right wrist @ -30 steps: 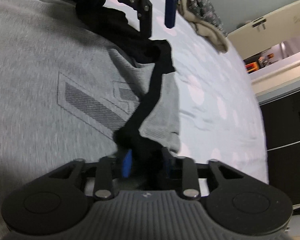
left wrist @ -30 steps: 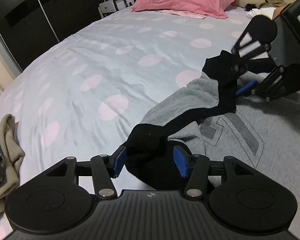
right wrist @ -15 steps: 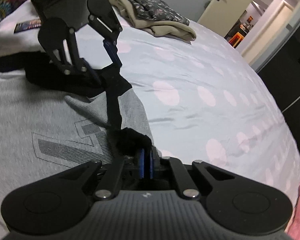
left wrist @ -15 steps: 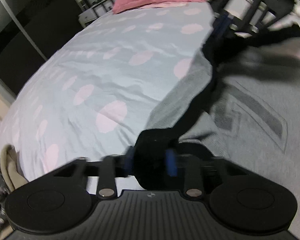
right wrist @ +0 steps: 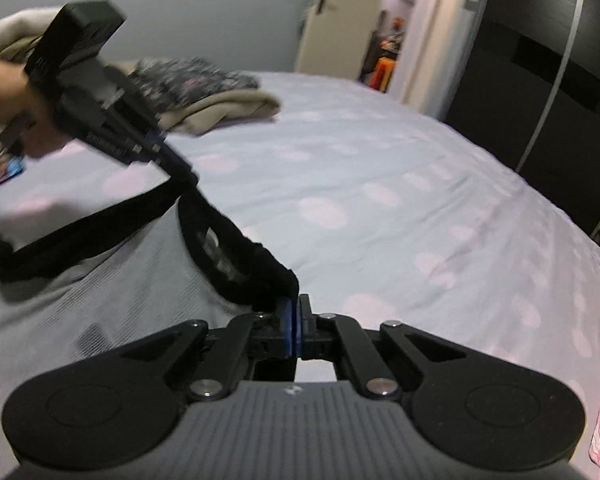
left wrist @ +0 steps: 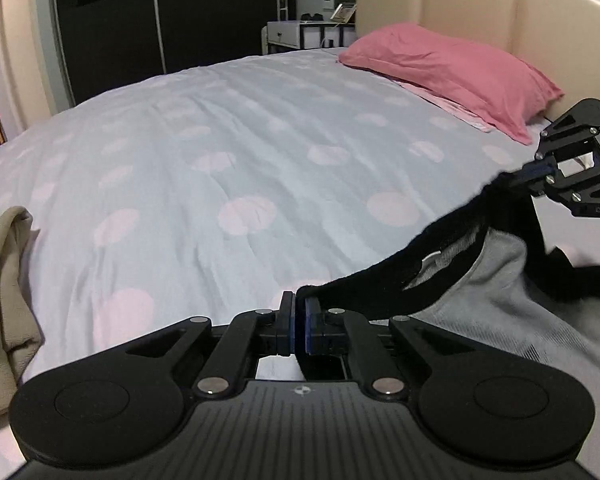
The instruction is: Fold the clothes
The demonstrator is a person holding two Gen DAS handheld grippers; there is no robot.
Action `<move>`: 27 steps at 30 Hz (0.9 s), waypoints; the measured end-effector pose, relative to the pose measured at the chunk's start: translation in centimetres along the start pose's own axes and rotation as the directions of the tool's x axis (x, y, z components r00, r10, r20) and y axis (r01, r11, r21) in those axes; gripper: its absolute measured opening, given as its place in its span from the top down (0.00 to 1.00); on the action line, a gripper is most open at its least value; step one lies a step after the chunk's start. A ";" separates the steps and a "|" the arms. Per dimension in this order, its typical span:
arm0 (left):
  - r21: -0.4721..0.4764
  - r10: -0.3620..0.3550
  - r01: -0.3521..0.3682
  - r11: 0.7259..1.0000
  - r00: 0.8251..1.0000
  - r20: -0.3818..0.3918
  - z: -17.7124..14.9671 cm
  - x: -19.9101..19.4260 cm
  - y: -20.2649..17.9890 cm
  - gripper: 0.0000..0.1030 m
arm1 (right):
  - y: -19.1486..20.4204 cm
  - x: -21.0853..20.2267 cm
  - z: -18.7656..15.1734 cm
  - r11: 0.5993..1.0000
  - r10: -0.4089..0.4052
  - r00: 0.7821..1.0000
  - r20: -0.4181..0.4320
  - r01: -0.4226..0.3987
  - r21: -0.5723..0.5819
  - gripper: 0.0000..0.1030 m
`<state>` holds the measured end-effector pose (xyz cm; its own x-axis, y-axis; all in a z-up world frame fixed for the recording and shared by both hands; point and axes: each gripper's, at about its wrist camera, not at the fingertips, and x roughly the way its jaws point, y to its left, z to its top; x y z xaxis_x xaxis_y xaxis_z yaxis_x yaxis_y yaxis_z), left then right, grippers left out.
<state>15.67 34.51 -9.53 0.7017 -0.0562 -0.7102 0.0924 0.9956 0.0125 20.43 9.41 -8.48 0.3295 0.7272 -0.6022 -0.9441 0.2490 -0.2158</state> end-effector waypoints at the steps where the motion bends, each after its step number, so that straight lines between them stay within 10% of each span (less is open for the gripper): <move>1: -0.008 0.006 -0.006 1.000 1.000 -0.015 0.1 0.6 -0.2 0.97 | -0.3 0.4 0.1 1.000 -0.021 1.000 -0.006 0.021 0.011 0.97; 9: 0.033 0.204 -0.202 0.979 0.975 -0.085 -0.2 1.9 -0.6 0.83 | -1.5 3.8 -2.0 0.944 -0.316 0.929 -0.191 0.329 0.039 0.70; 15: -0.125 -0.009 -0.003 0.992 0.996 -0.094 -1.8 -2.5 0.9 0.83 | -2.1 -1.7 -4.2 0.973 -0.157 0.972 -0.174 0.183 0.144 0.66; 22: -0.182 -0.193 0.149 0.972 0.949 -0.250 -6.3 -3.7 -2.1 0.82 | 0.5 -7.3 -7.8 0.981 0.002 0.986 -0.169 0.031 0.191 0.62; 27: -0.100 -0.170 0.147 0.984 0.945 -0.279 -8.8 -6.6 -4.9 0.82 | 4.6 -7.1 -8.4 0.981 0.073 0.981 -0.179 -0.039 0.189 0.61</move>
<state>4.39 30.69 -11.07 0.4508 -0.2015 -0.8696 0.1240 0.9789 -0.1626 13.80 0.01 -11.66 0.2553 0.6171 -0.7443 -0.9404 0.3372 -0.0430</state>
